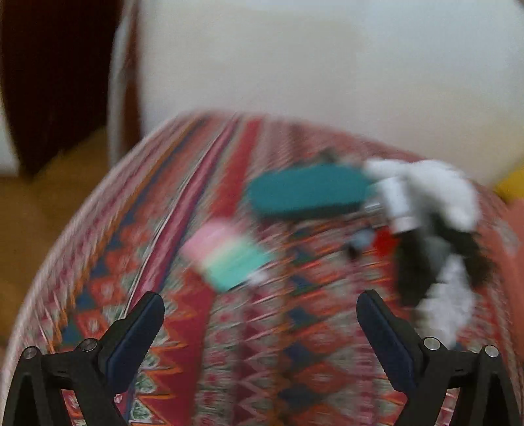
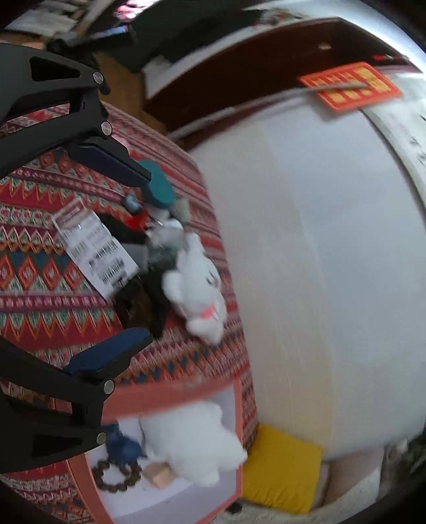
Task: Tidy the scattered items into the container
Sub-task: 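Grasp the pink-green pouch with the left tool while the right tool grasps the small blue bottle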
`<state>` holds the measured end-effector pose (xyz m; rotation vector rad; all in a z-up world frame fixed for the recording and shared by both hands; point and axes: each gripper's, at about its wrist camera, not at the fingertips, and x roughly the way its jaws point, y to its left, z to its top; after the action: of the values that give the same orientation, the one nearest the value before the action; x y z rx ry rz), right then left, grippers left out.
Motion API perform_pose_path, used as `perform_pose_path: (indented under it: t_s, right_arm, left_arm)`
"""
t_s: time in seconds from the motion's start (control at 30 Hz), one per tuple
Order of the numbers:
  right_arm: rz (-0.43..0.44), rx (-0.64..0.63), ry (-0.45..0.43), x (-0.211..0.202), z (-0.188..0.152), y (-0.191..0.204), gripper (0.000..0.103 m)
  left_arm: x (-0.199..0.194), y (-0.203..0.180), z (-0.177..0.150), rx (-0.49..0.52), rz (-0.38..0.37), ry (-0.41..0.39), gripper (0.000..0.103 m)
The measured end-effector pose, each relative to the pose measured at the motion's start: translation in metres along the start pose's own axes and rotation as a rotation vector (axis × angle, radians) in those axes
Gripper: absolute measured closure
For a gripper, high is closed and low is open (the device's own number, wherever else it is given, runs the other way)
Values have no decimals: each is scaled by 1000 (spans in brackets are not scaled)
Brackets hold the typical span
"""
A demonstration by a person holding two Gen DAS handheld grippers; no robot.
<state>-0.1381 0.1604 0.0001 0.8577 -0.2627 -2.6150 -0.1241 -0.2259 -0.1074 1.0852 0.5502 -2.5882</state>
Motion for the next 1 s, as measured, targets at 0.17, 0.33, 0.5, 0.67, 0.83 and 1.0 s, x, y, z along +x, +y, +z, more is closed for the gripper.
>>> perform_pose_path:
  t_s: [0.17,0.33,0.5,0.67,0.83,1.0]
  right_arm:
    - [28,-56,125,47,-22,23,13]
    - [25,-76,173,73,-32,25,13]
    - [35,-75,213,88,-36,23,13]
    - [36,-82,213,88,-34,20,13]
    - [82,-65,232,89,-37,20,14]
    - [164,15,285,113,-36,32,19]
  left_arm:
    - [62,24,11,-172,6,93,5]
    - [108,6,28,-104,96,110,5]
    - [124,-4,39,-6,134,72,33]
    - [96,5,35,0,23,86,66]
    - [43,1,17,49,-26,72,79]
    - [40,9,1,17,-122,122,78]
